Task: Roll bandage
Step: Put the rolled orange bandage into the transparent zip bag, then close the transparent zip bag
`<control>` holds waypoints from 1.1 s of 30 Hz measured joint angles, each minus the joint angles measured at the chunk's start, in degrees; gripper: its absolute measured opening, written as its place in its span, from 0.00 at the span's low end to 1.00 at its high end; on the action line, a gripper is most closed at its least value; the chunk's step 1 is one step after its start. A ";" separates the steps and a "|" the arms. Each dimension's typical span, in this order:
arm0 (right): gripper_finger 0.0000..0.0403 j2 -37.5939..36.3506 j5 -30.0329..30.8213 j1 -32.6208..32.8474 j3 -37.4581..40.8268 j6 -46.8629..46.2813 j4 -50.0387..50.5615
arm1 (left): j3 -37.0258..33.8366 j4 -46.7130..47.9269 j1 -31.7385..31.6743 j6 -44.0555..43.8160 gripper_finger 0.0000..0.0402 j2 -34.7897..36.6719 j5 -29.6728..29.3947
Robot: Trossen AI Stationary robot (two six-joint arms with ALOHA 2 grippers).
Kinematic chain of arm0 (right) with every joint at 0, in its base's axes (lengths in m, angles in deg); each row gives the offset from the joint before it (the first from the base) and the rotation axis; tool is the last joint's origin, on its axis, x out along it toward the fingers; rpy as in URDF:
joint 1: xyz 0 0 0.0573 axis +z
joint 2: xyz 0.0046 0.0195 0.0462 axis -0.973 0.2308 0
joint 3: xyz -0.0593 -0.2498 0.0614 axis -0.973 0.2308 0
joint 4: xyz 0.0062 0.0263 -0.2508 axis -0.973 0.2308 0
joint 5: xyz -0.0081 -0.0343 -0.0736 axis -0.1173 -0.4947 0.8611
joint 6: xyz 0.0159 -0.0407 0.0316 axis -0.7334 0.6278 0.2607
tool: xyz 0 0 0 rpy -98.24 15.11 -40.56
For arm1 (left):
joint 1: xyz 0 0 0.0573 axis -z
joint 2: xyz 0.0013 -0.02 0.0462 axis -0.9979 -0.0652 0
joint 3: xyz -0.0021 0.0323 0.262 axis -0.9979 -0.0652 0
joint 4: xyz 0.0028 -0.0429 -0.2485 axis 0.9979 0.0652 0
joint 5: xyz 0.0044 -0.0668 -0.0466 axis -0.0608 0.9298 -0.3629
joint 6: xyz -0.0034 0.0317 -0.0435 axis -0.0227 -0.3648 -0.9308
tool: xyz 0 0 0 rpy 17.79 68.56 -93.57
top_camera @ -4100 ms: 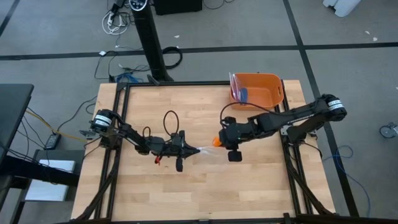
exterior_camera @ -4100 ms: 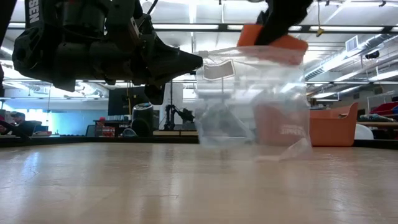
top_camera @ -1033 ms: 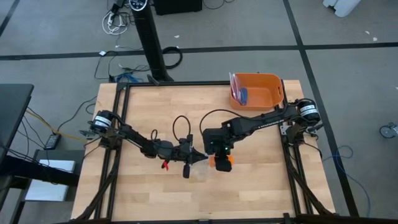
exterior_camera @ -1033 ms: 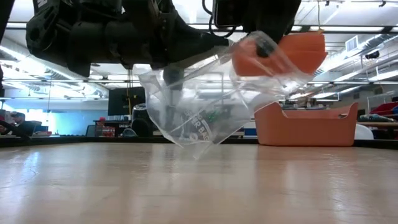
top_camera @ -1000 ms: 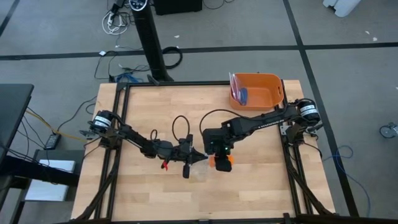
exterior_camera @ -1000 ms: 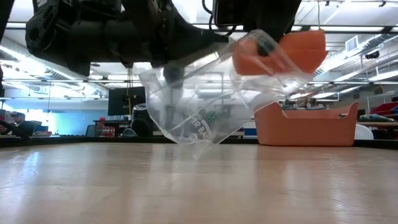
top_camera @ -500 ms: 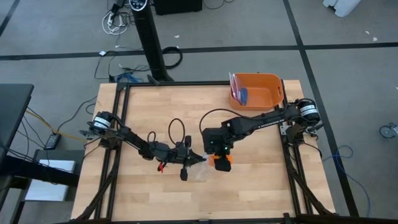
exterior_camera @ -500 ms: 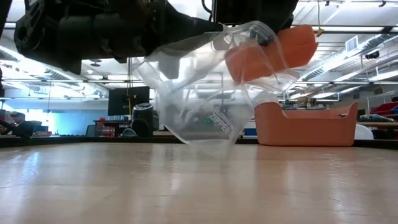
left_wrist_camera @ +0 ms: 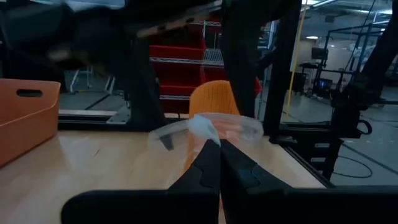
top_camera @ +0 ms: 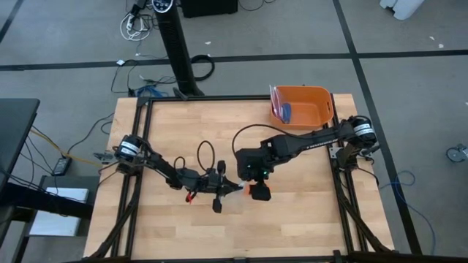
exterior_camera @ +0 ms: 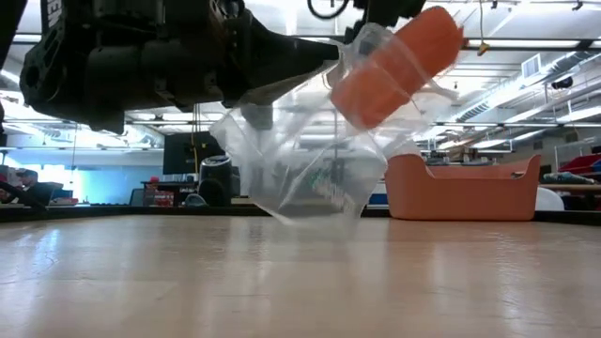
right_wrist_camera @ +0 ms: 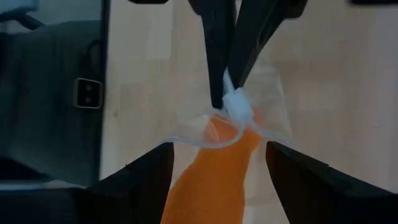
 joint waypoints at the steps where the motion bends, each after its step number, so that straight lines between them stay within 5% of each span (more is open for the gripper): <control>1: 0.65 0.00 1.41 0.21 -0.89 0.56 1.10 | -0.02 -0.08 0.04 0.07 0.00 0.00 0.00; 8: 0.65 -2.28 8.35 2.25 -6.16 4.11 7.80 | -2.97 -3.17 0.79 0.94 0.00 0.00 -0.03; 16: 0.65 -13.34 21.81 4.70 -1.57 5.15 6.15 | -4.42 -3.78 1.80 -0.09 0.00 -0.02 -2.46; 23: 0.64 -25.46 24.55 5.48 18.19 2.69 -12.44 | -4.42 -3.96 1.89 0.80 0.00 0.50 -2.67; 33: 0.58 -33.56 26.76 9.42 53.24 -2.39 -57.71 | -4.42 -3.90 1.89 1.21 0.00 1.90 -2.56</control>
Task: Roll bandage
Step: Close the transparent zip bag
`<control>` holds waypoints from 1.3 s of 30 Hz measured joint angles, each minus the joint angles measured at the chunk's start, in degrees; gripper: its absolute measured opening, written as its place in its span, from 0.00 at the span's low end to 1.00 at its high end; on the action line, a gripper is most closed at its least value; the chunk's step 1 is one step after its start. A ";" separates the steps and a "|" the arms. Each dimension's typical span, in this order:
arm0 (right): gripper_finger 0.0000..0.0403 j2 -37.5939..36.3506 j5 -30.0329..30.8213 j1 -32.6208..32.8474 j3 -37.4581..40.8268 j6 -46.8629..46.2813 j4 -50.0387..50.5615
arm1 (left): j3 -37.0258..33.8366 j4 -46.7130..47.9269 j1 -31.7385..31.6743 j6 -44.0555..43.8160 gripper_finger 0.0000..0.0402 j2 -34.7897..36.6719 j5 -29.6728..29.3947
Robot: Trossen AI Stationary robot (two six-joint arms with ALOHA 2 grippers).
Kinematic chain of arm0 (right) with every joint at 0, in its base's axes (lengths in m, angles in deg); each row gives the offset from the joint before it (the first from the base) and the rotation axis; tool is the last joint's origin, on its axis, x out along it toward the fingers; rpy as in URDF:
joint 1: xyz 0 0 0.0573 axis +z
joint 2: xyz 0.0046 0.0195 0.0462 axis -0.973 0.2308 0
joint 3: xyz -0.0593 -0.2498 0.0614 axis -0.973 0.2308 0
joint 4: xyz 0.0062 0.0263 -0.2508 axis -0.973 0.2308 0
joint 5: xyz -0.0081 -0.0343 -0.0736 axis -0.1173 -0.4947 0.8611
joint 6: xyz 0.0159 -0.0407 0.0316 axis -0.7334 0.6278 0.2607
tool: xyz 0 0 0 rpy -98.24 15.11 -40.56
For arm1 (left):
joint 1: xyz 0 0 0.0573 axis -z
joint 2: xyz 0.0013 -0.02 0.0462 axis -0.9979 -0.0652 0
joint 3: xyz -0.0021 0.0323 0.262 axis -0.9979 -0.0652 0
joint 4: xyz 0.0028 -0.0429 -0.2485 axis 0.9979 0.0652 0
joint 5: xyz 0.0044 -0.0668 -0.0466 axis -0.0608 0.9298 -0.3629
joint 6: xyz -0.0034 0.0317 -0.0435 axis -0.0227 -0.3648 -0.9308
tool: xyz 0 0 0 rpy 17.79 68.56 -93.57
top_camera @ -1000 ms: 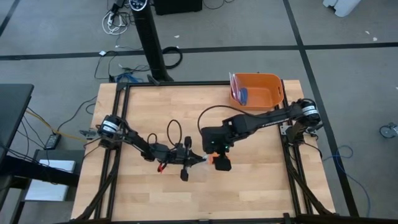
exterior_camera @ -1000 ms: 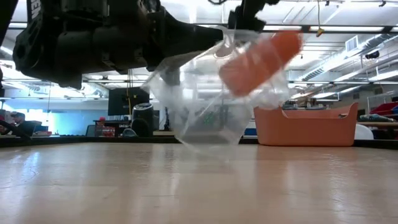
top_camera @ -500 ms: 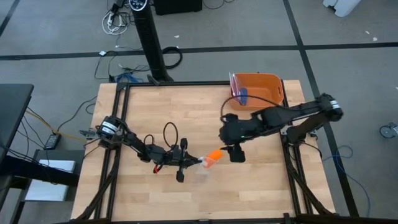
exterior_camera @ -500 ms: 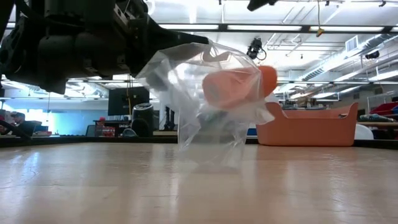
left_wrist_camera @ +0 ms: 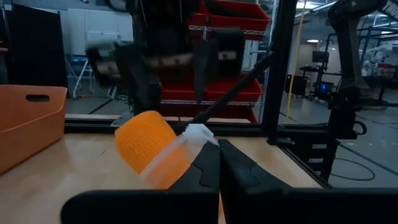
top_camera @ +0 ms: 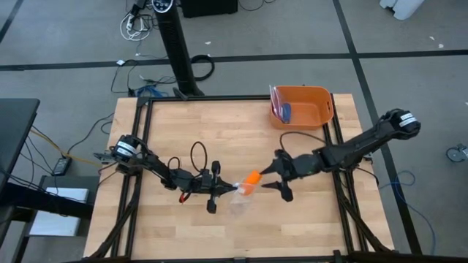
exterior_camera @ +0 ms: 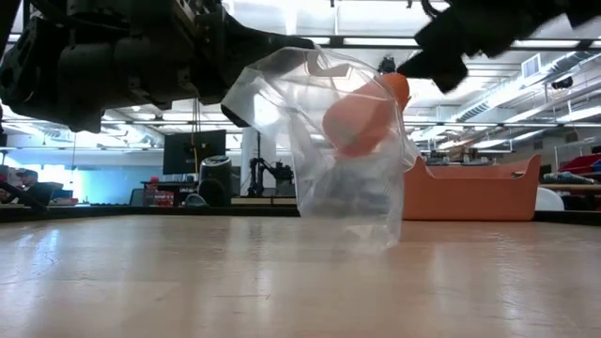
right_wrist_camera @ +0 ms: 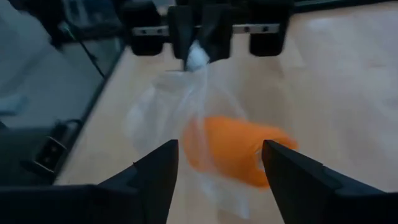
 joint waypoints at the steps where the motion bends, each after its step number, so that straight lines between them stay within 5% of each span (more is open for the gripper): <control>1: 0.56 0.24 -0.10 0.45 2.47 -1.17 -4.41 | 0.00 0.00 0.00 0.00 0.00 0.00 0.14; 9: 0.47 1.11 5.68 6.53 19.42 -8.93 -33.32 | 0.00 -0.04 0.50 0.76 0.00 0.04 0.33; 16: 0.49 9.34 10.81 5.58 21.50 -11.71 -38.76 | 0.00 -0.09 0.68 1.44 0.00 0.04 0.35; 22: 0.53 16.82 7.17 2.27 21.74 -13.69 -45.58 | 0.00 -0.13 0.79 1.51 0.00 0.04 0.47; 28: 0.55 24.07 -3.74 -1.14 21.70 -13.34 -60.11 | 0.00 -0.33 0.83 1.79 0.00 0.07 1.11; 39: 0.33 33.86 -6.00 -1.50 17.56 -13.32 -66.87 | 0.02 -0.25 0.83 3.08 0.00 2.85 1.31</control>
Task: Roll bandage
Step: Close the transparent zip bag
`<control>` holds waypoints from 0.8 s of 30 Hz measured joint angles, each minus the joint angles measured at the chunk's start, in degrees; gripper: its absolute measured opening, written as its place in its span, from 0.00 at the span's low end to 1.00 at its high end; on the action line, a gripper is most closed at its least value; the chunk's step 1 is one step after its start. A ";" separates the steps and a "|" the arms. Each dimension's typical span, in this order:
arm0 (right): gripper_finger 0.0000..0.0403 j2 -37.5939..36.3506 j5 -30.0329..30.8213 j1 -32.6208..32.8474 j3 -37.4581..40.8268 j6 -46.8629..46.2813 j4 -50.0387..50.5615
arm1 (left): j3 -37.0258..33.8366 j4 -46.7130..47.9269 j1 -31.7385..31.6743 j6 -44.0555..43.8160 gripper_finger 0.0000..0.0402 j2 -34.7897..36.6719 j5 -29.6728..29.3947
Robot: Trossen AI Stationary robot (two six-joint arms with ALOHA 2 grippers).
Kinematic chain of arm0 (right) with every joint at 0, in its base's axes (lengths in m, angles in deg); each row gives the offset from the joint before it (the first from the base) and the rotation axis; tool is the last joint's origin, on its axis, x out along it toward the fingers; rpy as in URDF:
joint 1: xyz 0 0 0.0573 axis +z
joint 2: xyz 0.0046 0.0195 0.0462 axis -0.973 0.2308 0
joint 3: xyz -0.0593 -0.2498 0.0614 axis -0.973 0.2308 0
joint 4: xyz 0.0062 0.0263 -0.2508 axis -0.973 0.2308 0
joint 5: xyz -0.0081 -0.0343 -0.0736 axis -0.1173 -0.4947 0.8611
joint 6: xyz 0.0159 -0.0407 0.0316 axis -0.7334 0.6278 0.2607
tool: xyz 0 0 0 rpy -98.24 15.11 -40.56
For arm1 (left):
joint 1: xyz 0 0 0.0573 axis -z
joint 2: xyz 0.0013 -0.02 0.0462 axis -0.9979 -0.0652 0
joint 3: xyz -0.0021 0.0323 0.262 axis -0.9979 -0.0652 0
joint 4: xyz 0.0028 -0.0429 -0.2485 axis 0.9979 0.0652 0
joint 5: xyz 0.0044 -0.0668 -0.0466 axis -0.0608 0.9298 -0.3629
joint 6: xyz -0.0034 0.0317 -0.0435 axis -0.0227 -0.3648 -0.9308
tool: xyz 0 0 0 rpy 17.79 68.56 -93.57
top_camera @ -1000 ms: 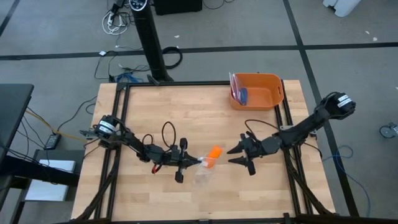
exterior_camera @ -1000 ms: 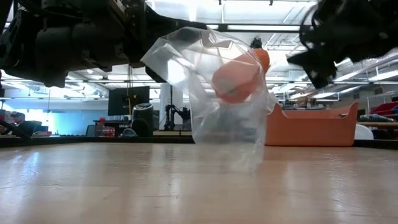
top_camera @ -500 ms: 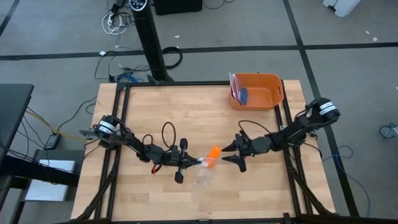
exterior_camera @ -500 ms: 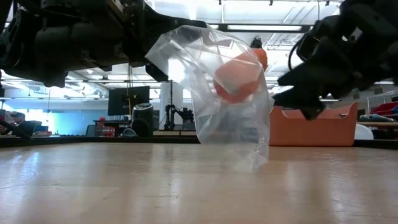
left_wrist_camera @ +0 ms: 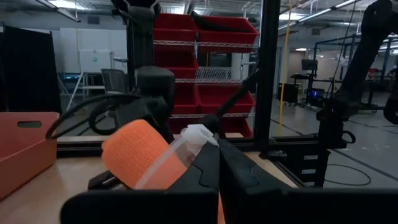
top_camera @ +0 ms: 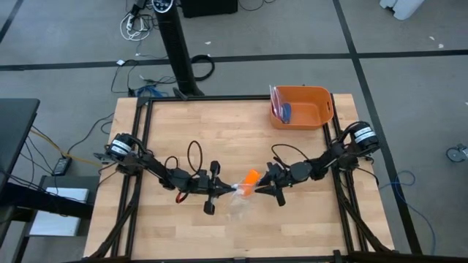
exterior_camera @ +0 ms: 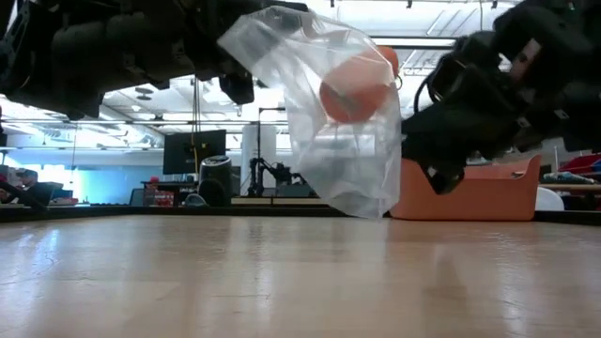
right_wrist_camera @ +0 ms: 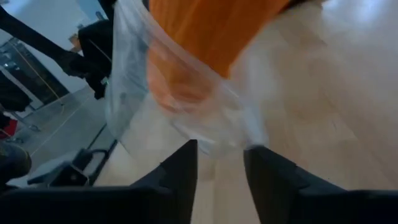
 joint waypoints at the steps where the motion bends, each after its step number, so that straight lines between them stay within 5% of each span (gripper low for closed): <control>1: 0.30 0.00 0.05 0.00 -0.49 0.33 -0.22 | 0.00 0.03 0.00 -0.01 0.00 0.16 0.00; 10: 0.02 -6.09 3.68 2.52 0.50 4.91 0.04 | -0.41 0.22 1.18 0.24 0.00 0.16 -0.04; 19: 0.01 -16.24 6.22 5.40 0.64 8.79 4.67 | -2.27 0.10 2.10 -0.06 0.00 0.16 -5.27; 24: 0.00 -20.70 7.85 5.35 -4.25 7.74 22.67 | -1.60 0.10 2.05 0.24 0.00 0.16 -5.92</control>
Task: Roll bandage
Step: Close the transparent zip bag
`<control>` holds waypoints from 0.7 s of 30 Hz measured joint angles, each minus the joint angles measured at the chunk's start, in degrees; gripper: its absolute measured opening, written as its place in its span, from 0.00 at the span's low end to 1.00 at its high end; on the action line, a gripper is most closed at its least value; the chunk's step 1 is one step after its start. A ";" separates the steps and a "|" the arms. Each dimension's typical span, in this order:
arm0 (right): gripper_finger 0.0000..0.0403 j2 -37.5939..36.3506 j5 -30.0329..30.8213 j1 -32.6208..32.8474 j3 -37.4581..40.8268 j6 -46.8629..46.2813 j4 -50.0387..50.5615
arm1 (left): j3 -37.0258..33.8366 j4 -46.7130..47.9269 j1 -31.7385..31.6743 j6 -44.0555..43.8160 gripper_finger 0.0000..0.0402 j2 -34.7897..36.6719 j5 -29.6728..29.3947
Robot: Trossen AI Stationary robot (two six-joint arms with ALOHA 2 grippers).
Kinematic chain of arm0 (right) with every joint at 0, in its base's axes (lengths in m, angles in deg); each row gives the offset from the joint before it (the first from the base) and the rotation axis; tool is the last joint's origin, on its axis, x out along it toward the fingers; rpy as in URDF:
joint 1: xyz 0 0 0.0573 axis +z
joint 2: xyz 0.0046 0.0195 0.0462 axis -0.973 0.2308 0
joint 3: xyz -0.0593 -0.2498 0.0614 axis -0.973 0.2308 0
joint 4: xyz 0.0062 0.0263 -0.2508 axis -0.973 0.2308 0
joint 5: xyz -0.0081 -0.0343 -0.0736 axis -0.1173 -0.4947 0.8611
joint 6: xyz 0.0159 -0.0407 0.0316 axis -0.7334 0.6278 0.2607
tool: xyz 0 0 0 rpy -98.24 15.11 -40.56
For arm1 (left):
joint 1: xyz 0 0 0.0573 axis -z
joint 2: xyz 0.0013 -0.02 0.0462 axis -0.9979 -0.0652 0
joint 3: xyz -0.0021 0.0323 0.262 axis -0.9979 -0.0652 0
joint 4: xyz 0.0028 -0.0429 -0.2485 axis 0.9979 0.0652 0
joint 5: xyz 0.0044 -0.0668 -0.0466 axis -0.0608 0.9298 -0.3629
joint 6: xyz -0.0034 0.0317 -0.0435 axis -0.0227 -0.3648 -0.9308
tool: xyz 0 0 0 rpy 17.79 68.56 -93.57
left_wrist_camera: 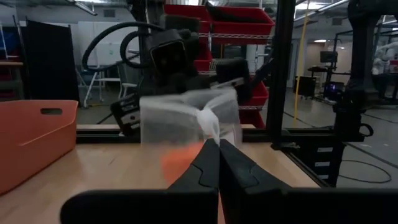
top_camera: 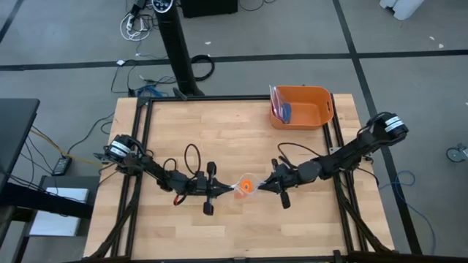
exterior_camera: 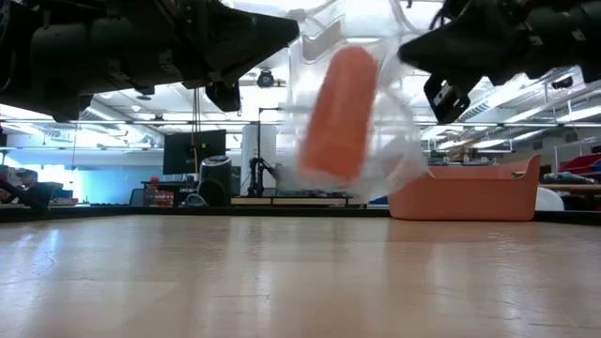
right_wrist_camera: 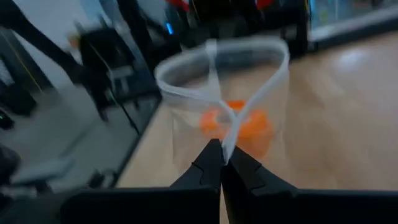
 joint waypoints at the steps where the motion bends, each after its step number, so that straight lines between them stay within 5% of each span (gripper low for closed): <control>1: 0.00 -0.74 0.00 0.01 -1.75 -0.47 5.40 | 0.04 0.02 0.02 0.28 0.00 0.00 -0.09; 10: 0.00 -2.87 4.33 0.39 -19.13 -2.20 52.45 | 0.02 0.42 0.04 1.25 0.00 1.05 -0.61; 21: 0.10 -2.12 1.54 0.71 -22.80 -6.06 65.16 | -0.02 4.23 0.04 0.93 0.00 1.49 -1.45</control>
